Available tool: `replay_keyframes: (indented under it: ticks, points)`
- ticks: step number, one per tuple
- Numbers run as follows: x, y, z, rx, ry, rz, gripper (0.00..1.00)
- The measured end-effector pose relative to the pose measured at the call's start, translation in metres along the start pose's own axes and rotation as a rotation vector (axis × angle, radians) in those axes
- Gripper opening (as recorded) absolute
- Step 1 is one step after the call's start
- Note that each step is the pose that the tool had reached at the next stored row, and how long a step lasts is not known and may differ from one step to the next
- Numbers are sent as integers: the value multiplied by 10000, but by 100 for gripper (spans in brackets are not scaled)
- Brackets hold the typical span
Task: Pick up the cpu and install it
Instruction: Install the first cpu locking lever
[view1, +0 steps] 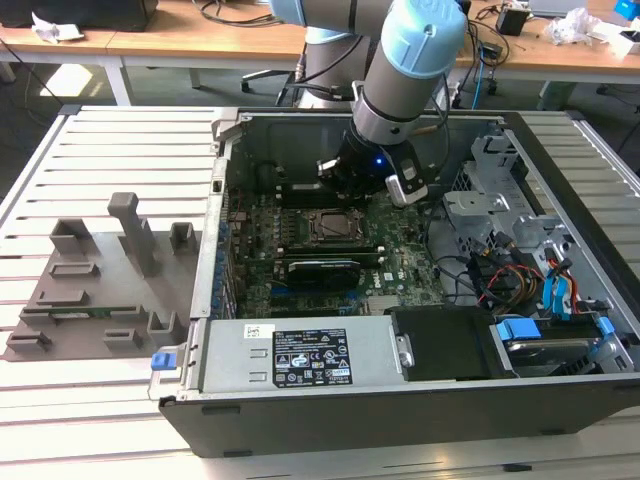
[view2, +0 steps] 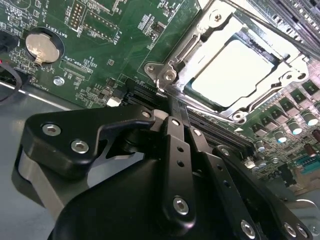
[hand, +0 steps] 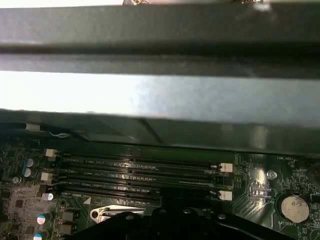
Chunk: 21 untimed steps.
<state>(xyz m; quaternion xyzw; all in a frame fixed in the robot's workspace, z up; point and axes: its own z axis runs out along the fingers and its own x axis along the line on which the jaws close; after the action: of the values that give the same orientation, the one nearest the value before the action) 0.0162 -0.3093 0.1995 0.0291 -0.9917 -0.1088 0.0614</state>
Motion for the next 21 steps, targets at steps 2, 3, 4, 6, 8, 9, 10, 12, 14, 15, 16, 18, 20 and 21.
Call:
replay_keyframes:
  ticks: [2,3,4,6,8,9,10,12,14,15,16,18,20,21]
  points:
    - [1,1,-9,1,0,1,11]
    - [3,4,-19,1,-10,-3,11]
    - [5,6,-22,1,-17,-4,11]
    - [8,7,-24,0,-25,-7,11]
    - [9,3,-26,6,-25,-6,11]
    - [9,-2,-26,7,-25,-6,11]
    - [9,-12,-27,6,-25,-7,11]
    - [11,-34,-32,6,-25,-5,11]
    - [13,-65,-37,6,-26,-5,11]
    - [14,-73,-32,6,-26,-3,11]
    - [12,-76,-24,7,-21,-4,11]
    - [9,-79,-13,9,-10,-3,11]
    - [5,-83,3,10,4,1,11]
    - [4,-83,7,5,3,2,11]
